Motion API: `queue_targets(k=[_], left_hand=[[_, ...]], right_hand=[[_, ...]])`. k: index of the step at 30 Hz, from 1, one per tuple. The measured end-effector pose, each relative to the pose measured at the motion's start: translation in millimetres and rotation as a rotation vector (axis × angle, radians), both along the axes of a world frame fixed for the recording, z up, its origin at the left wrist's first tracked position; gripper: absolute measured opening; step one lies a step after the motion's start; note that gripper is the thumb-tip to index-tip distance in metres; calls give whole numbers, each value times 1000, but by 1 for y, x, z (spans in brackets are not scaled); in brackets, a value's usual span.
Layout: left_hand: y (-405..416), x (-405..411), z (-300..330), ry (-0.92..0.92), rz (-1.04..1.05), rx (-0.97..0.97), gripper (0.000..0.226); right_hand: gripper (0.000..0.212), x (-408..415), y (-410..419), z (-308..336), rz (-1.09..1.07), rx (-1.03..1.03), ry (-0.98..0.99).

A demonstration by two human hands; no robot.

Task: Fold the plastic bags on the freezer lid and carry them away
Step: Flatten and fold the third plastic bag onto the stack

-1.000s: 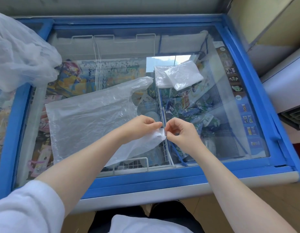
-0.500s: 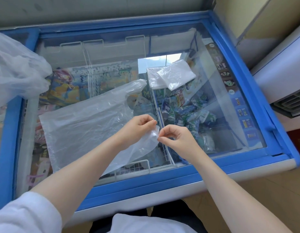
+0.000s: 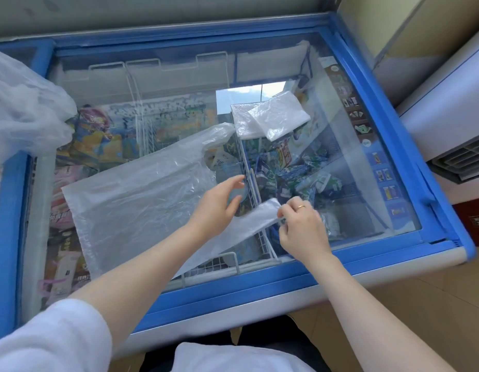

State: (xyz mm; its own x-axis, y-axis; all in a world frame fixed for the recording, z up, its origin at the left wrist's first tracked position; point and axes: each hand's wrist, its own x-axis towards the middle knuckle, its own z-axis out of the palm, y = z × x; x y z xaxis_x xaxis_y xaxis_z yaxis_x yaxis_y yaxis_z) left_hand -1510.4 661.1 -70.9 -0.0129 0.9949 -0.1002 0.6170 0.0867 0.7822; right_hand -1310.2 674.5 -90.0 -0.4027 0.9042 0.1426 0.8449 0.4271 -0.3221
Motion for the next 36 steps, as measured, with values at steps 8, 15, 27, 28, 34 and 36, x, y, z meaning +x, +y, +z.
queue_targets(k=[8, 15, 27, 28, 34, 36], left_hand=[[-75, -44, -70, 654, 152, 34, 69], [-84, -55, -79, 780, 102, 10, 78], [65, -106, -21, 342, 179, 140, 42], [81, -108, -19, 291, 171, 111, 39], [148, -108, -3, 87, 102, -204, 27], [149, -106, 2, -58, 72, -191, 18]], right_hand=[[60, -82, -33, -29, 423, -91, -133], [71, -41, 1, -45, 112, -220, -354], [60, -175, 123, 8, -330, -542, 539], [61, -174, 135, 5, -419, -602, 595], [36, -166, 153, -3, -419, -758, 812], [30, -162, 150, 4, -376, -837, 938]])
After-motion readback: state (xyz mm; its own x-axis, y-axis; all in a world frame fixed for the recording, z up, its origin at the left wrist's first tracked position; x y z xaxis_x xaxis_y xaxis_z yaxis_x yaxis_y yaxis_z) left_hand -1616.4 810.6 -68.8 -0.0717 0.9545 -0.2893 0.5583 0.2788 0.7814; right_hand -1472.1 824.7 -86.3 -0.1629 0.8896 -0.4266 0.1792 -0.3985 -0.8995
